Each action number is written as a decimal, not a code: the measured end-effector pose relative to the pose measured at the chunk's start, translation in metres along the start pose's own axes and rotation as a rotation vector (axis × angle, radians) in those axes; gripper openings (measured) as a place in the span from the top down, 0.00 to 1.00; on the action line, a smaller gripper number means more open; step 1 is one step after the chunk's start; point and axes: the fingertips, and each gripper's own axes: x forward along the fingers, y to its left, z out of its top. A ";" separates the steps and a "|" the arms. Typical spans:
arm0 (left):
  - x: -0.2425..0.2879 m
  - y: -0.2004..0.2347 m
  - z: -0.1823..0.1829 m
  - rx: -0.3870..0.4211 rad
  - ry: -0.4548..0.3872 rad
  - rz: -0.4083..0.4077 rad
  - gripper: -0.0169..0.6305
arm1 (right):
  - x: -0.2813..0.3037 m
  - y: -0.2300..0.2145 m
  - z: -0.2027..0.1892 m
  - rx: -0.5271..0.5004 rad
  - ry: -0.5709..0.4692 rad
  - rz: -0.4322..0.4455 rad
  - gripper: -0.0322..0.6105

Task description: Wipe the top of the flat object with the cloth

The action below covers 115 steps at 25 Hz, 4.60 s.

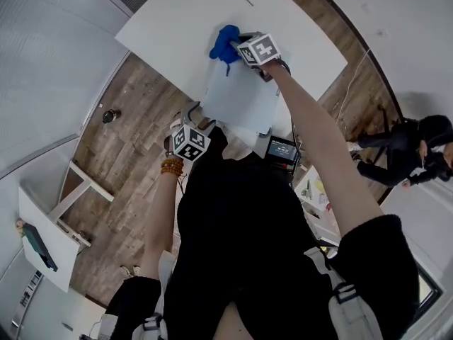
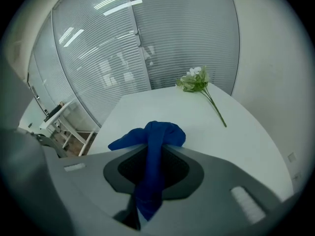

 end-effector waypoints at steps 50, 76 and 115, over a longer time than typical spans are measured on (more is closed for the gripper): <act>0.003 -0.005 -0.011 -0.013 0.011 0.008 0.45 | -0.010 0.101 -0.049 -0.096 0.029 0.194 0.80; 0.007 -0.005 -0.013 -0.015 0.016 0.002 0.45 | -0.019 0.174 -0.085 -0.134 0.082 0.368 0.80; -0.105 0.037 0.268 0.068 -0.712 0.112 0.59 | -0.319 0.068 -0.006 0.170 -0.844 -0.205 0.79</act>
